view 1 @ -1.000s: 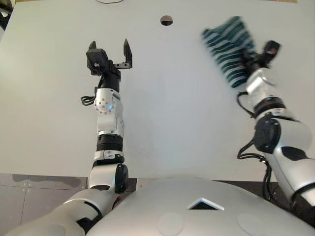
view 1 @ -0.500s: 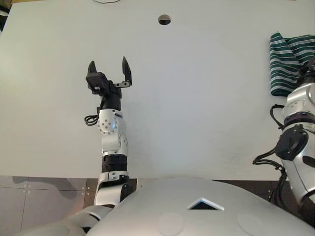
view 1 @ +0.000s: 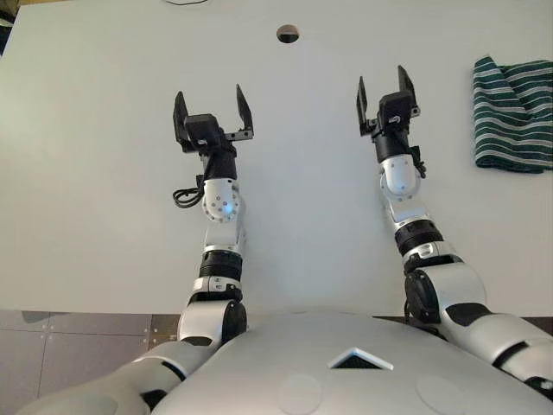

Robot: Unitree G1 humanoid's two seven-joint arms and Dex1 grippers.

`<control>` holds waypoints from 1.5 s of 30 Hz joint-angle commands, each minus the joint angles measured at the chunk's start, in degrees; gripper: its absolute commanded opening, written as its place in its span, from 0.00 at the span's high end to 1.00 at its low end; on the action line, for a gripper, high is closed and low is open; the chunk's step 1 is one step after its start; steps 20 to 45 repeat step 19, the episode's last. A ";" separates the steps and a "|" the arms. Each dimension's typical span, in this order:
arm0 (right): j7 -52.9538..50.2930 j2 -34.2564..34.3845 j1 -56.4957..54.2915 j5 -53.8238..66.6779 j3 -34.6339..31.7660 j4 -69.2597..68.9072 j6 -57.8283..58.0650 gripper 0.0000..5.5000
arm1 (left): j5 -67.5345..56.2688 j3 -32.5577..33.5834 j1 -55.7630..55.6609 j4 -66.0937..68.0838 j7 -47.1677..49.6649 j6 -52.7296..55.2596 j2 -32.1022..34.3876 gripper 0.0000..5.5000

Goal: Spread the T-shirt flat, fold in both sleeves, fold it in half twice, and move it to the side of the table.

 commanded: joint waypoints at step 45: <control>-7.67 -4.30 1.57 -0.95 -3.15 6.36 -11.50 0.37 | 5.89 -4.23 -6.61 18.11 9.35 -13.97 0.78 0.26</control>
